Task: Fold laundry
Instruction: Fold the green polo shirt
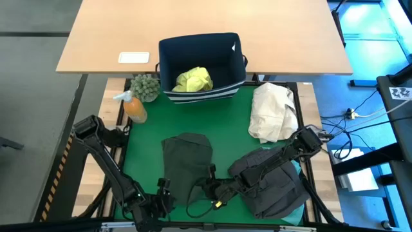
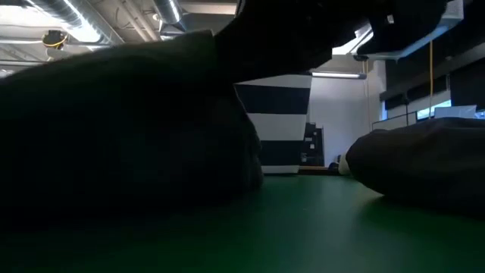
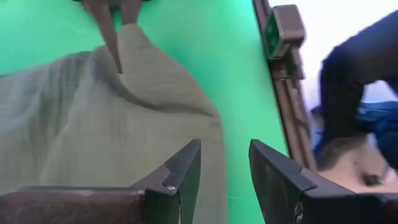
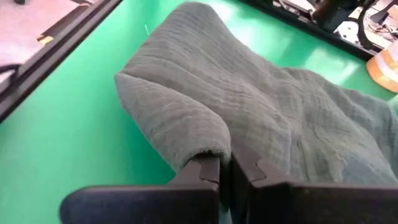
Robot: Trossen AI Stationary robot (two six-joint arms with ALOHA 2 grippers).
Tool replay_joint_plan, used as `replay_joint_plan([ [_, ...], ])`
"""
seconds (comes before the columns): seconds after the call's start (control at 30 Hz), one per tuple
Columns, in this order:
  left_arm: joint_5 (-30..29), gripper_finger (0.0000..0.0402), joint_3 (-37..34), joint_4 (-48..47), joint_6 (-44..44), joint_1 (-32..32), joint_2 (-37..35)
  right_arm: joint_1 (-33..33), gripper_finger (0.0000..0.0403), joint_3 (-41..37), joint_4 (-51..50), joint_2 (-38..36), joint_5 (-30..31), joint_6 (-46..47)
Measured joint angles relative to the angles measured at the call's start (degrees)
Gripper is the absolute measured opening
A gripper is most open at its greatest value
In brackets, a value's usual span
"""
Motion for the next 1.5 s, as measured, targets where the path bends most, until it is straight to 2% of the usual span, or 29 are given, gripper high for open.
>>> replay_joint_plan([
  [0.07,-0.92,0.0131,0.00,-0.60,1.08,0.41,0.38,0.00,0.0002,0.00,-0.05,-0.06,0.00,0.02],
  [0.27,2.16,0.0144,-0.02,-0.81,2.38,2.53,0.48,-0.23,0.0001,0.00,-0.42,-0.07,0.01,2.70],
  [0.5,5.86,0.0203,-0.04,0.55,1.43,1.37,1.10,-0.70,0.0001,0.00,-0.77,-0.07,0.13,4.31],
  [0.67,4.46,0.0247,-0.07,0.40,1.72,-0.81,2.24,-1.12,0.0001,0.00,-0.53,-0.07,-0.02,4.73],
  [0.83,2.79,0.0272,-0.07,0.72,3.08,-0.70,5.26,-1.87,0.0001,0.00,-0.52,-0.07,-0.52,6.86],
  [1.07,0.36,0.0283,-0.07,-0.44,1.89,-0.79,7.70,-2.25,0.0001,0.02,-0.61,-0.09,-1.99,7.41],
  [1.37,-0.68,0.0283,-0.07,-9.45,-1.25,-1.03,7.79,-2.45,0.0001,0.07,-0.57,-0.12,-2.01,7.53],
  [1.5,-0.15,0.0283,-0.07,-9.34,-1.00,-0.65,9.74,-2.95,0.0001,0.07,-0.60,-0.14,-2.01,8.56],
])
